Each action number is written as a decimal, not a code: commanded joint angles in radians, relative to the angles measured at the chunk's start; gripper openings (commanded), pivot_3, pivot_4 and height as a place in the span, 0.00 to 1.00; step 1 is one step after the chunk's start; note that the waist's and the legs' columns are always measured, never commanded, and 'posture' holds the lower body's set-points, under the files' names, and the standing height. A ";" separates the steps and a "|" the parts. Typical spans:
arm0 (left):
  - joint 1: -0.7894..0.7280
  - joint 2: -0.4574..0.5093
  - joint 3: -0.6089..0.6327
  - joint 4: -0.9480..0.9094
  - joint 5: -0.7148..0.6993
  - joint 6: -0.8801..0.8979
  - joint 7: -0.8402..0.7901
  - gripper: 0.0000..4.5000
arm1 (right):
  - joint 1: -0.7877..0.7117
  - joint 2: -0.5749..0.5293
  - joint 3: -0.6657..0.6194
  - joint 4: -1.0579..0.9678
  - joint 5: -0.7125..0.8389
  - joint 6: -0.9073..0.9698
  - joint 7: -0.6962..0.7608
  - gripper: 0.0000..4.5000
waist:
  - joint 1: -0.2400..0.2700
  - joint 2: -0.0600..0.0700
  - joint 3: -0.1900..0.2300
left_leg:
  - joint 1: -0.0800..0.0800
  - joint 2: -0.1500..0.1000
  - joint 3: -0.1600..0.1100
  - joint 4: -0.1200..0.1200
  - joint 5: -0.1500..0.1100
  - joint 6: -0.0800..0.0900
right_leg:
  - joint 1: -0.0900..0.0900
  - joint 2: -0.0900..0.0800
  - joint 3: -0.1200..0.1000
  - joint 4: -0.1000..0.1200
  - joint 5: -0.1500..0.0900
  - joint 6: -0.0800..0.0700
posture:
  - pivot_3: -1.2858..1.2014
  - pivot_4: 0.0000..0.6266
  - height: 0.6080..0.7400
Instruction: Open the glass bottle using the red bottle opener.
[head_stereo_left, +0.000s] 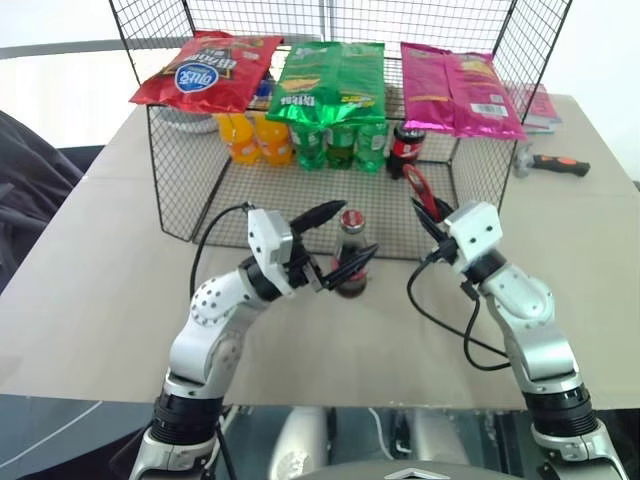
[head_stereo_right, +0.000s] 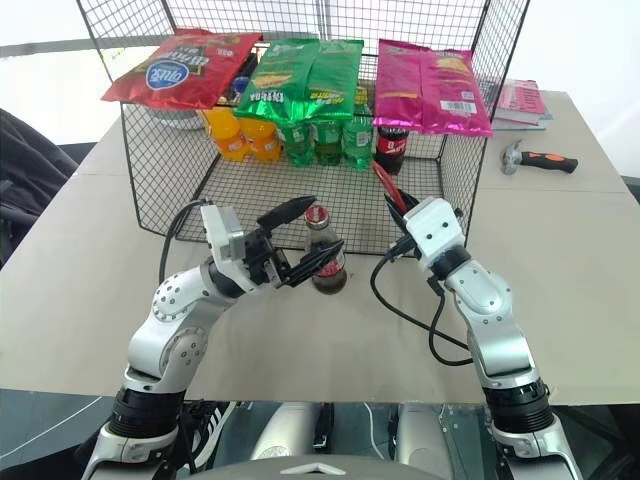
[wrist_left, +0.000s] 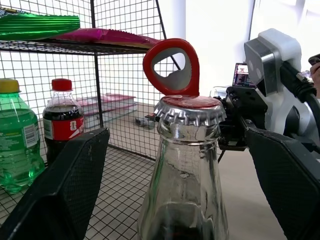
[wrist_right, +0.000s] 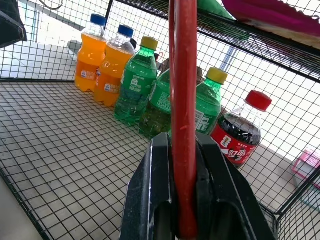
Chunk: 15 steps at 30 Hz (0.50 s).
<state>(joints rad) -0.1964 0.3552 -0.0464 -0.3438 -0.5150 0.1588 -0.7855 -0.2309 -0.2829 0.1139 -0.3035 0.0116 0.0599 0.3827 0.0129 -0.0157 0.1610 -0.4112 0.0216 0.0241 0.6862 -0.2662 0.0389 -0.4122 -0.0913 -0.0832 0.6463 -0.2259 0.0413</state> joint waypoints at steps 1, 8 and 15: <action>-0.007 0.001 0.005 -0.049 -0.027 0.006 -0.003 0.99 | -0.028 0.007 -0.004 -0.012 0.002 -0.031 -0.002 0.00 | 0.000 0.000 0.000 | 0.000 0.000 0.000 0.000 0.000 0.000 | 0.000 0.000 0.000 0.000 0.000 0.000 | 0.52 0.24 0.77; -0.007 0.019 0.004 -0.051 -0.026 0.016 -0.016 0.54 | -0.038 0.015 -0.001 0.004 0.000 -0.043 -0.001 0.00 | 0.000 0.000 0.000 | 0.000 0.000 0.000 0.000 0.000 0.000 | 0.000 0.000 0.000 0.000 0.000 0.000 | 0.52 0.24 0.77; -0.006 0.035 0.000 -0.047 0.002 0.005 -0.017 0.54 | -0.049 0.022 0.000 0.024 0.001 -0.062 -0.001 0.00 | 0.000 0.000 0.000 | 0.000 0.000 0.000 0.000 0.000 0.000 | 0.000 0.000 0.000 0.000 0.000 0.000 | 0.52 0.24 0.77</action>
<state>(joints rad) -0.1964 0.3859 -0.0474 -0.3450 -0.5132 0.1818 -0.8007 -0.2552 -0.2655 0.1192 -0.2593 0.0090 0.0285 0.3835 0.0131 -0.0157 0.1611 -0.4112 0.0216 0.0241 0.6862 -0.2661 0.0388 -0.4123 -0.0912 -0.0831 0.6462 -0.2259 0.0413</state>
